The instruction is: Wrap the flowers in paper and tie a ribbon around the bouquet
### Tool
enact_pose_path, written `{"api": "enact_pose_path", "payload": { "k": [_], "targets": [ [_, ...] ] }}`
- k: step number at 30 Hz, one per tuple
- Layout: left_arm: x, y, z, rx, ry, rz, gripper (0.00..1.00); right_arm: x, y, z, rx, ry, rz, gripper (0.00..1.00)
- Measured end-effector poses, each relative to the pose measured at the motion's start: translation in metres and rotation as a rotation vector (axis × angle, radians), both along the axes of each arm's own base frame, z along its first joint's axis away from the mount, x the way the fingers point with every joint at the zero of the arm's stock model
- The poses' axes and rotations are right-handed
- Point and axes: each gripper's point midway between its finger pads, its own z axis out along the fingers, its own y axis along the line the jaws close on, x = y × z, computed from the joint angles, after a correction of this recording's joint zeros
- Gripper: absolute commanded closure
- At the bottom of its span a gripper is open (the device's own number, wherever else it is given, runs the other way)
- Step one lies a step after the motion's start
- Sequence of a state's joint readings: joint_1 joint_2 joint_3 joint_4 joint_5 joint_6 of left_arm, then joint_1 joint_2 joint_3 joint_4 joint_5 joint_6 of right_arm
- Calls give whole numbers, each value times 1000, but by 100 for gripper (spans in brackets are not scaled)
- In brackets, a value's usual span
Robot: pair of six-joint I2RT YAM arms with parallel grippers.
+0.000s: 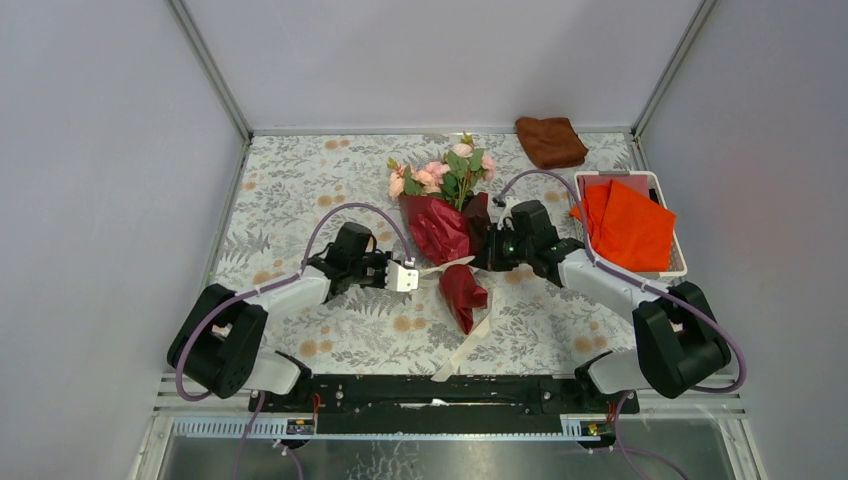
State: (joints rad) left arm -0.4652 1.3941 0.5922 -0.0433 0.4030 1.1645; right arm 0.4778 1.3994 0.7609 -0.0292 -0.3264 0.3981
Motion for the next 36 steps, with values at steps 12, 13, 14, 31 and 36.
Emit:
{"api": "enact_pose_path", "payload": {
  "k": [12,13,14,31,36],
  "targets": [
    [-2,1,-3,12,9,4,100,7,36,14,-27,-182,147,100],
    [-3,0,-3,11,11,3,100,12,42,14,-23,-195,156,100],
    [-3,-1,-3,10,13,0,100,15,44,12,-24,-200,159,100],
    [-2,5,-7,43,-6,10,100,17,15,65,0,-339,21,100],
    [-2,12,-12,60,-9,9,100,-3,-42,27,-28,-234,-158,100]
  ]
}}
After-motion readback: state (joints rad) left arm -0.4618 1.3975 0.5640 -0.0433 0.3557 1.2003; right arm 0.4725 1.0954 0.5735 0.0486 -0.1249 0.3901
